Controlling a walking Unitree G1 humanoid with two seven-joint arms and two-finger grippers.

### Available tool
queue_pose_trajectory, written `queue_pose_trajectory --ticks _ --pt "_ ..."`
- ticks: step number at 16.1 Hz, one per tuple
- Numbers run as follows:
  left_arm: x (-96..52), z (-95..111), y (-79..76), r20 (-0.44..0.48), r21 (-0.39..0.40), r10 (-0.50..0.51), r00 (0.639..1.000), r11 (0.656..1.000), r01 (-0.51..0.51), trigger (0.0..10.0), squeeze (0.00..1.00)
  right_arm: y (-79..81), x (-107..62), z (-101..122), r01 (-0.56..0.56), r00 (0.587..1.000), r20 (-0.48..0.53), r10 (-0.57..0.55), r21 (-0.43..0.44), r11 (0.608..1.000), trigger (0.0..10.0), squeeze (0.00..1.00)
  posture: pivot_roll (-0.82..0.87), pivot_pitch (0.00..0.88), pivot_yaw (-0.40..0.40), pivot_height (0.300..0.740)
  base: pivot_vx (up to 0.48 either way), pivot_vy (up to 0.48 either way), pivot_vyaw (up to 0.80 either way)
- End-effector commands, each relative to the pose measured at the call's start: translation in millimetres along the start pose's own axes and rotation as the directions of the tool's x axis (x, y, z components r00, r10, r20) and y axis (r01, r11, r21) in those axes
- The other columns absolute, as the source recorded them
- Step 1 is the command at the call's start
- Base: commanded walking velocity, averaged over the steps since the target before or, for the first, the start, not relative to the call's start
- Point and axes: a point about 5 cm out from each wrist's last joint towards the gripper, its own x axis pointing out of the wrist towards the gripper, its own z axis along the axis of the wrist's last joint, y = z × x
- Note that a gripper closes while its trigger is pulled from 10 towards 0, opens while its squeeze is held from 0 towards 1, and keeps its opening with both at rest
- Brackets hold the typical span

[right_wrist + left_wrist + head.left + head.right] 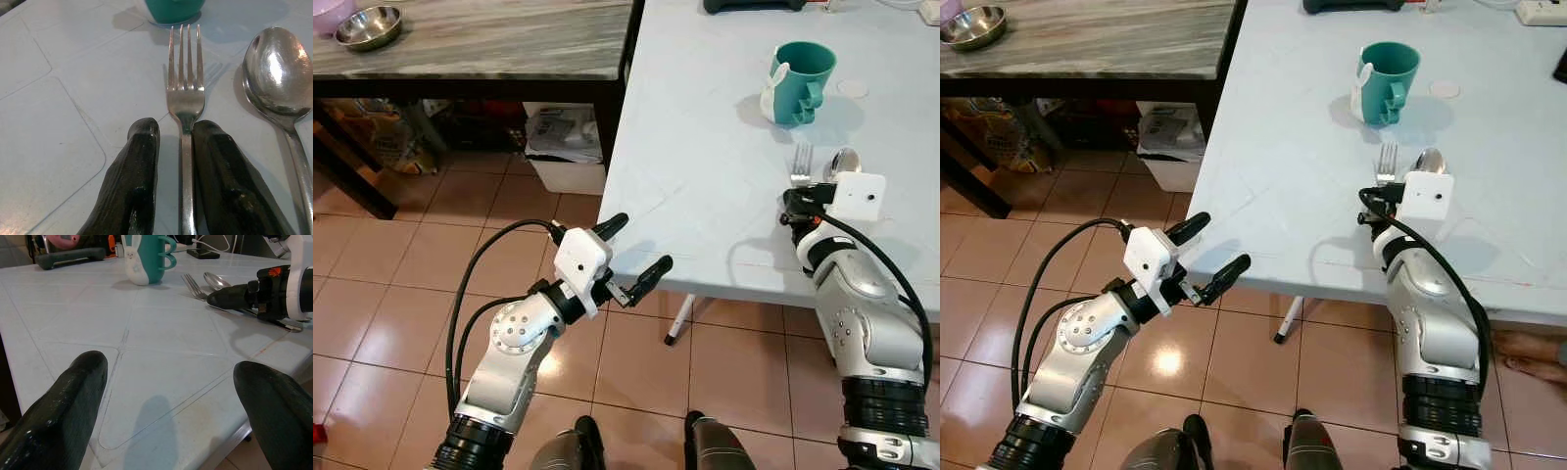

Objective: Setting the table

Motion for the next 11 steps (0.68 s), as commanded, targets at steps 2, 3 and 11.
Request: queue_pose_trajectory --ticks 2,3,11 --pt "-2.2 -2.4 -1.8 -0.016 0.003 0.000 1.000 1.000 0.000 10.0 0.00 2.3 -1.1 -28.5 -0.024 0.988 -0.151 0.023 -0.009 1.000 10.0 0.00 -0.30 0.259 0.115 0.740 0.000 0.000 0.00" --pt "-1.9 -2.6 -2.3 -0.017 0.000 -0.003 1.000 1.000 0.003 10.0 0.00 0.2 -2.2 -31.9 -0.031 0.985 -0.171 0.027 -0.021 0.999 10.0 0.00 -0.30 0.259 0.115 0.740 0.000 0.000 0.00" --pt "-1.0 -3.8 -3.3 -0.024 -0.005 -0.008 1.000 1.000 0.008 10.0 0.00 -3.0 -5.3 -36.6 -0.036 0.979 -0.199 0.031 -0.021 0.999 0.0 0.00 -0.31 0.256 0.116 0.740 0.000 0.000 0.00"
